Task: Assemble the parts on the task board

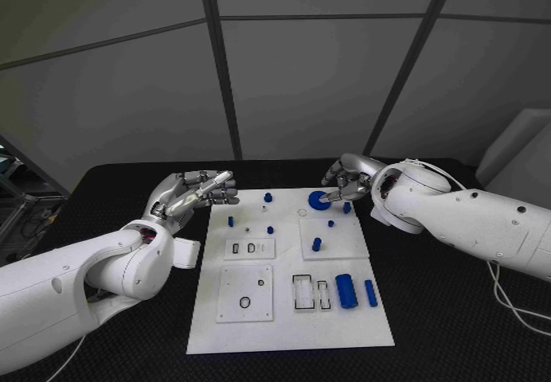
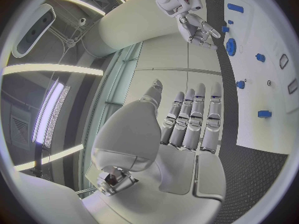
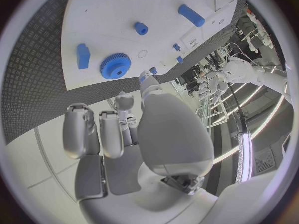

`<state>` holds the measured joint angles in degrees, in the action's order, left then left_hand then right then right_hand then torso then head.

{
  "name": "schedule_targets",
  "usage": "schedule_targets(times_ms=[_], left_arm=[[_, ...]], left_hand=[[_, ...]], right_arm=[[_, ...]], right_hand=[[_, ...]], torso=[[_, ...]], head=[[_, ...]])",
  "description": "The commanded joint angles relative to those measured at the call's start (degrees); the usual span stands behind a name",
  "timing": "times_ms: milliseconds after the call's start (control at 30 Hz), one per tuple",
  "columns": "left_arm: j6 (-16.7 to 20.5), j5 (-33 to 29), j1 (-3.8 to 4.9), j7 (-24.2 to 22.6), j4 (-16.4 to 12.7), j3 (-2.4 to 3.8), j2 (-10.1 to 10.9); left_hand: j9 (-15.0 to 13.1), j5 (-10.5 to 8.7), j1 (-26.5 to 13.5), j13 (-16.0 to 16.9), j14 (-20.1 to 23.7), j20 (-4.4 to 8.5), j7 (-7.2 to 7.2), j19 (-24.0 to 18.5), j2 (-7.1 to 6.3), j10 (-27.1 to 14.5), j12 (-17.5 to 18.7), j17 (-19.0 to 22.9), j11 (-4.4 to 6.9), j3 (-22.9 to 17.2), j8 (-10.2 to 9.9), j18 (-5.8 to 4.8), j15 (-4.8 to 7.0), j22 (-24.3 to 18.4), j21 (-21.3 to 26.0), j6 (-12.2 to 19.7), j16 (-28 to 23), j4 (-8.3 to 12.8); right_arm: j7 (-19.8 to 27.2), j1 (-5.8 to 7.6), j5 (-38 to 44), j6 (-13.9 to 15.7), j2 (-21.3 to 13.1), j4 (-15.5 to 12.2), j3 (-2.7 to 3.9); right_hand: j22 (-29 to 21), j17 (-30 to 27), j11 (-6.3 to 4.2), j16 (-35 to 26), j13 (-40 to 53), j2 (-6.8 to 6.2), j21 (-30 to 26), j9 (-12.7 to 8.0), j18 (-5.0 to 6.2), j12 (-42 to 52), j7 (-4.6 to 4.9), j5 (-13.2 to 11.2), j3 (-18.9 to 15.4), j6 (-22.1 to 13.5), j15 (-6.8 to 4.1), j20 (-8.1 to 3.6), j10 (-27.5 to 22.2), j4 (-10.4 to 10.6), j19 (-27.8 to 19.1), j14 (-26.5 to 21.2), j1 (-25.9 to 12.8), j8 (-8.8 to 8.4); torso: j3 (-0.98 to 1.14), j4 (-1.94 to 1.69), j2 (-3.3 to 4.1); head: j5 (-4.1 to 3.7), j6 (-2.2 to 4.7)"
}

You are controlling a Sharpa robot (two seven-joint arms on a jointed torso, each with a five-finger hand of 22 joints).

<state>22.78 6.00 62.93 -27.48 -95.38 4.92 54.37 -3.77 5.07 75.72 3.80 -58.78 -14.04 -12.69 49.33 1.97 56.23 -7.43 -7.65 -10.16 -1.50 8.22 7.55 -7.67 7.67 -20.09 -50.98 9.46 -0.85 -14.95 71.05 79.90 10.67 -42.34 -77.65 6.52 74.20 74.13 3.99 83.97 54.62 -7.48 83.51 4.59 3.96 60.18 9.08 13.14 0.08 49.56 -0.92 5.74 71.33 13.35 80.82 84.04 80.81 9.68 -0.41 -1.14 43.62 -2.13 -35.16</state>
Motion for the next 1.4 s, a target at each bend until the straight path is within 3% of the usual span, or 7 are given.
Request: schedule_targets(times_ms=[33,433,600,1400], left_arm=[[-0.9,-0.1,0.09,-0.3,0.1,0.04,-0.2],[-1.0,-0.1,0.09,-0.2,0.3,0.04,-0.4],[-1.1,-0.1,0.09,-0.2,0.3,0.04,-0.5],[-1.2,-0.1,0.09,-0.1,0.5,0.05,-0.6]], left_hand=[[0.1,-0.03,-0.2,-0.1,0.0,-0.01,-0.29,0.3,0.55,-0.2,0.2,-0.1,-0.19,-0.1,-0.3,2.91,-0.23,-0.1,0.2,0.2,-0.2,0.3],[0.1,-0.03,-0.2,-0.1,0.0,-0.01,-0.29,0.3,0.55,-0.2,0.2,-0.1,-0.19,-0.1,-0.3,2.91,-0.23,-0.1,0.2,0.2,-0.2,0.3],[0.1,-0.03,-0.2,-0.1,0.0,-0.01,-0.29,0.3,0.55,-0.2,0.2,-0.1,-0.19,-0.1,-0.3,2.91,-0.23,-0.1,0.2,0.2,-0.2,0.3],[0.1,-0.03,-0.2,-0.1,0.0,-0.03,-0.29,0.3,0.59,-0.3,0.3,-0.1,-0.19,-0.1,-0.4,2.92,-0.24,-0.1,0.2,0.2,-0.4,0.3]], right_arm=[[-1.3,0.1,1.5,-2.3,1.0,1.3,0.07],[-2.0,0.09,3.4,-3.8,3.4,4.5,0.05],[-2.2,0.08,4.4,-4.2,4.1,5.4,0.04],[-2.0,0.04,4.8,-8.6,5.8,7.3,0.0]], right_hand=[[0.6,1.4,0.13,0.6,4.1,0.08,0.5,0.0,-0.93,3.8,0.17,0.1,-0.2,-0.8,0.64,0.17,1.4,0.7,0.6,3.5,0.9,0.5],[1.7,3.5,0.43,1.6,9.6,0.74,1.0,-0.1,-1.12,8.8,0.44,0.3,-0.1,-1.7,0.96,0.49,2.7,0.8,1.2,3.8,2.9,1.49],[2.1,4.2,0.48,1.9,10.6,1.08,1.1,-0.2,-1.19,9.6,0.49,1.1,0.2,-2.1,1.02,0.56,2.8,0.4,1.3,3.8,3.7,1.65],[2.7,5.0,0.47,2.2,12.8,1.61,1.4,-0.1,-1.3,11.7,0.42,1.9,0.4,-2.0,1.05,0.62,3.8,-0.2,1.6,4.0,4.2,2.25]], torso=[[0.04,-0.03,0.11],[0.07,-0.03,0.08],[0.2,-0.01,0.1],[0.3,-0.02,0.14]], head=[[-0.01,-0.19],[-0.02,-0.73],[0.09,-0.87],[0.25,-1.43]])
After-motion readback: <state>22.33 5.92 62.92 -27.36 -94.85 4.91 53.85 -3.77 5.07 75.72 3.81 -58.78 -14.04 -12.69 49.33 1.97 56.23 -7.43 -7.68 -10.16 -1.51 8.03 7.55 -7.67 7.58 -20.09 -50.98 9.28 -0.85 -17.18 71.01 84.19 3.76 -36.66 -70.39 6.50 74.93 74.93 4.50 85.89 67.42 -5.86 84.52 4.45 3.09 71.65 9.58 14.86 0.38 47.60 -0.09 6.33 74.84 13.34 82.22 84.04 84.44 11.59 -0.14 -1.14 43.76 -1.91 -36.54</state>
